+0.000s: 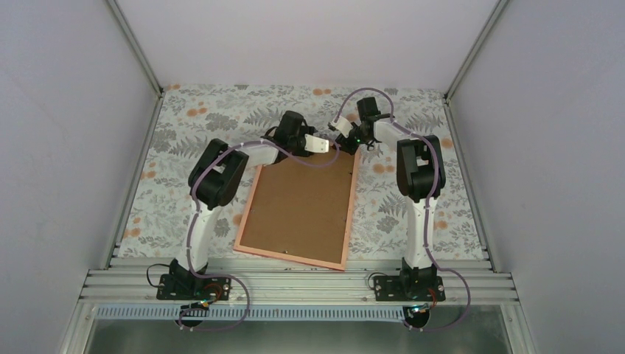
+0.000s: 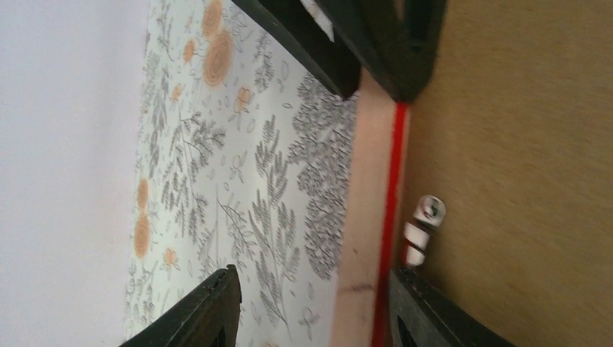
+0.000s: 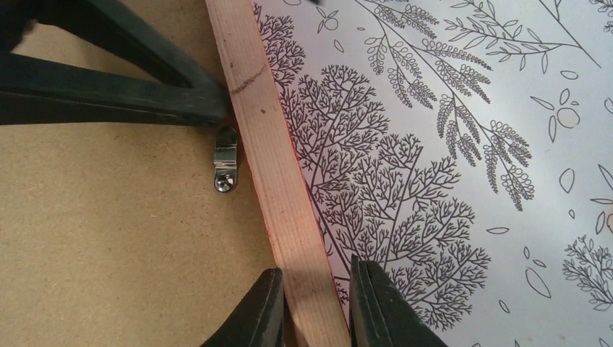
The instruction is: Put the photo into the frame
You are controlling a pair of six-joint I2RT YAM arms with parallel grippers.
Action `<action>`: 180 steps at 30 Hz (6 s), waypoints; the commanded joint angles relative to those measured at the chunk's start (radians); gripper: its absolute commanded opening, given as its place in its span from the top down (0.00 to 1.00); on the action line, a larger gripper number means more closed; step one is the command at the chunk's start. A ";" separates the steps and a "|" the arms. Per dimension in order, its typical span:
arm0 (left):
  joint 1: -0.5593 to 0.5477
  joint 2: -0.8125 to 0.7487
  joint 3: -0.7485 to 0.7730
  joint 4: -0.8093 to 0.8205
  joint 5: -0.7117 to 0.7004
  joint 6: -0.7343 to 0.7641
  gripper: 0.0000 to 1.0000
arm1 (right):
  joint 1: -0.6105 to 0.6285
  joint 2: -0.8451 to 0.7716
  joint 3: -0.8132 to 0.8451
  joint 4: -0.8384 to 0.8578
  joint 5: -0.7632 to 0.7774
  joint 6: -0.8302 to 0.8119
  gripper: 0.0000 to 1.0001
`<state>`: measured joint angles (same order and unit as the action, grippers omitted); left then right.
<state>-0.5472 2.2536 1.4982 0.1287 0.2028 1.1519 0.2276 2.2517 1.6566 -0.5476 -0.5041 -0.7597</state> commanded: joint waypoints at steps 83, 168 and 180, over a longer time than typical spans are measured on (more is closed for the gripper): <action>-0.013 -0.522 -0.422 -0.245 0.071 -0.216 0.43 | 0.005 0.209 0.314 -0.035 0.236 0.186 0.74; -0.326 -0.710 -0.544 -0.563 0.225 -0.424 0.98 | -0.255 -0.411 -0.782 0.381 -0.726 1.125 0.10; -0.351 -0.736 -0.503 -0.550 0.269 -0.452 0.98 | -0.151 -0.263 -0.715 0.500 -0.788 1.345 0.10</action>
<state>-0.8818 1.5787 0.9527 -0.4820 0.3973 0.7090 0.0582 1.9347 0.9279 -0.1303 -1.2312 0.4576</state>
